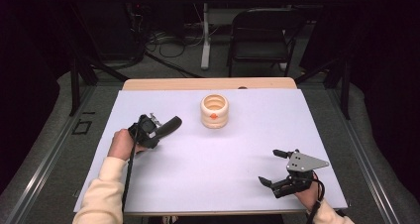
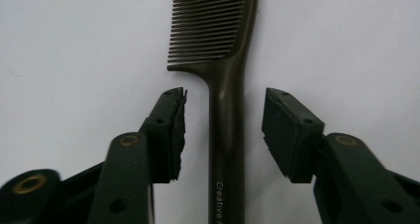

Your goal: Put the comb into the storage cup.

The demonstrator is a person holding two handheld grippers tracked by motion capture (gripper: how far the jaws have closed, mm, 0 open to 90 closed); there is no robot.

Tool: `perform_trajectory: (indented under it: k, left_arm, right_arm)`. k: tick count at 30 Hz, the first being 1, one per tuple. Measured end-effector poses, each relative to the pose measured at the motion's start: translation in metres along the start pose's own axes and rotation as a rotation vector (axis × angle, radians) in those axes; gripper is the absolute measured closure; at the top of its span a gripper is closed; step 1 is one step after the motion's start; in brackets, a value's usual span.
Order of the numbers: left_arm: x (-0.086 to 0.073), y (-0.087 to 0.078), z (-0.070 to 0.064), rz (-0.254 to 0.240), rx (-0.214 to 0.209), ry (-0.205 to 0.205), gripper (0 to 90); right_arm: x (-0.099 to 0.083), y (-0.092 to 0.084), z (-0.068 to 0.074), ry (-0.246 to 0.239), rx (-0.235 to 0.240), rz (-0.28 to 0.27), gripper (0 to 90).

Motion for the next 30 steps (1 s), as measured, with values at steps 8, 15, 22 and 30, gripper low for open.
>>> perform_trajectory:
  k: [8, 15, 22, 30]
  left_arm:
    - [0.0007, 0.0084, 0.0005, 0.05, -0.025, 0.011, 62.4]
    - [0.0014, 0.0104, 0.0007, 0.069, -0.041, 0.028, 68.0]
    - [0.0022, 0.0109, 0.0006, 0.084, -0.053, 0.031, 71.6]
    - [0.0012, 0.0094, 0.0007, 0.07, -0.053, -0.012, 72.2]
  right_arm:
    - [0.001, -0.0001, 0.0018, -0.008, 0.013, -0.01, 0.0]
    - [0.0004, -0.0002, 0.0016, -0.005, 0.013, -0.005, 0.0]
    - [0.0007, -0.0005, 0.0019, -0.009, 0.015, -0.008, 0.0]
    - [0.0005, -0.001, 0.0015, -0.006, 0.011, -0.005, 0.0]
Point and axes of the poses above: each handheld gripper's, and its own axes: y roughly forward along the jaws, x roughly out of its top, z roughly to its left, the point moved 6 cm from there along y, roughly forward along the jaws, and after that the axes turned 9 degrees about -z, right-handed, at the moved point
